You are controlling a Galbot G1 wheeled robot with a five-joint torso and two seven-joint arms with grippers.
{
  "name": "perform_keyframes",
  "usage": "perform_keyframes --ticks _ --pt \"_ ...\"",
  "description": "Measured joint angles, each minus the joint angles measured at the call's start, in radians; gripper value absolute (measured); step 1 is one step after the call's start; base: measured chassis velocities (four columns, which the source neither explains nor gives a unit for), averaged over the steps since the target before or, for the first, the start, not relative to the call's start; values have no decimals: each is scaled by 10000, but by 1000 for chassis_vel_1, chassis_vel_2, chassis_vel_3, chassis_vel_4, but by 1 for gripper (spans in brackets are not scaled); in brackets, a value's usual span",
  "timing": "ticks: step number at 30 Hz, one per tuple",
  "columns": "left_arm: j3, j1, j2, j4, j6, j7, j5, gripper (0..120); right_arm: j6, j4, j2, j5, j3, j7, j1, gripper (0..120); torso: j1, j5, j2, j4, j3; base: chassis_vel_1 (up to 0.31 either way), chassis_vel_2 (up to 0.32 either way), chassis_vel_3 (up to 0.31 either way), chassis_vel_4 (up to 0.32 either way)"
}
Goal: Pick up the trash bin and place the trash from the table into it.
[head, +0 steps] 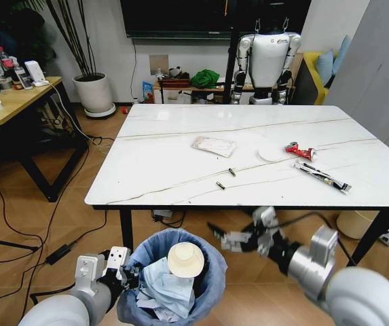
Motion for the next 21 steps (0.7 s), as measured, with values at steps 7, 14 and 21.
perform_keyframes --ticks 7,14,21 --pt "-18 45 33 -4 0 46 8 0 -30 -1883 -7 880 -772 866 2393 100 1 3 -4 1 1 0 0 0 0" --pt "43 31 -42 40 0 68 47 0 -126 -3108 182 1145 -2598 1772 4127 92 2 2 -4 0 0 0 0 0 0" --pt "23 10 -115 77 -1 70 49 0 -326 -4193 308 1012 -3703 1980 4886 90 1 2 -3 -1 0 0 0 0 0"
